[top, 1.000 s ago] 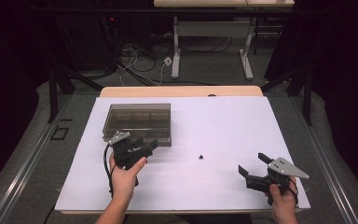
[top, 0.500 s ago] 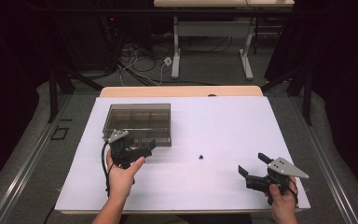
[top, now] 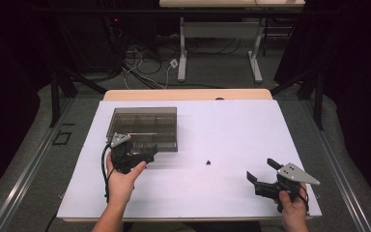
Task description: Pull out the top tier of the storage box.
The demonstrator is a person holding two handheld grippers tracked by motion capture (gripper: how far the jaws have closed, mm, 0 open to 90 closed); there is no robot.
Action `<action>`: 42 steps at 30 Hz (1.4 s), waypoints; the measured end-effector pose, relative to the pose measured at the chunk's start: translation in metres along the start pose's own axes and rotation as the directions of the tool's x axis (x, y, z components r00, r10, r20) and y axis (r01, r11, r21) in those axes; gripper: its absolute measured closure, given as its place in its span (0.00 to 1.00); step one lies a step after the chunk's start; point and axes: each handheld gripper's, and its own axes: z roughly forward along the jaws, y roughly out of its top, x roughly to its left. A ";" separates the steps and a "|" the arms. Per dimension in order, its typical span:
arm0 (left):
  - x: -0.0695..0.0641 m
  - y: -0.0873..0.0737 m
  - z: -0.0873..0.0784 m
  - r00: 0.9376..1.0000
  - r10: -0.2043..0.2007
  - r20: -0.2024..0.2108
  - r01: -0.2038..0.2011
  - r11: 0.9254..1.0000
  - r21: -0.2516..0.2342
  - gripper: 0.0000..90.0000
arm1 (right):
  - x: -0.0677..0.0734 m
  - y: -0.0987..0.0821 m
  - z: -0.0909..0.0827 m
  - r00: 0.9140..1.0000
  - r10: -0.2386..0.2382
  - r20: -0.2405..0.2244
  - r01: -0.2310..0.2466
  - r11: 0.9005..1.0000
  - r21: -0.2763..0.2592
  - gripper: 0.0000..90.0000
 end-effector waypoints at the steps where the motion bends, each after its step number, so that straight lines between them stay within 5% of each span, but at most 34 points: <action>1: 0.001 0.001 -0.001 1.000 0.002 -0.003 -0.002 1.000 0.008 0.00 | 0.000 0.000 0.000 1.000 0.001 0.000 -0.001 1.000 0.000 0.10; 19: 0.025 0.009 -0.015 0.998 -0.041 -0.038 0.040 0.999 -0.021 0.00 | 0.000 0.000 0.000 1.000 -0.003 0.003 0.002 1.000 0.007 0.11; 42: 0.051 0.018 -0.030 0.994 -0.032 -0.107 0.029 0.999 -0.024 0.02 | 0.001 0.000 0.002 1.000 0.004 0.006 -0.004 1.000 -0.003 0.11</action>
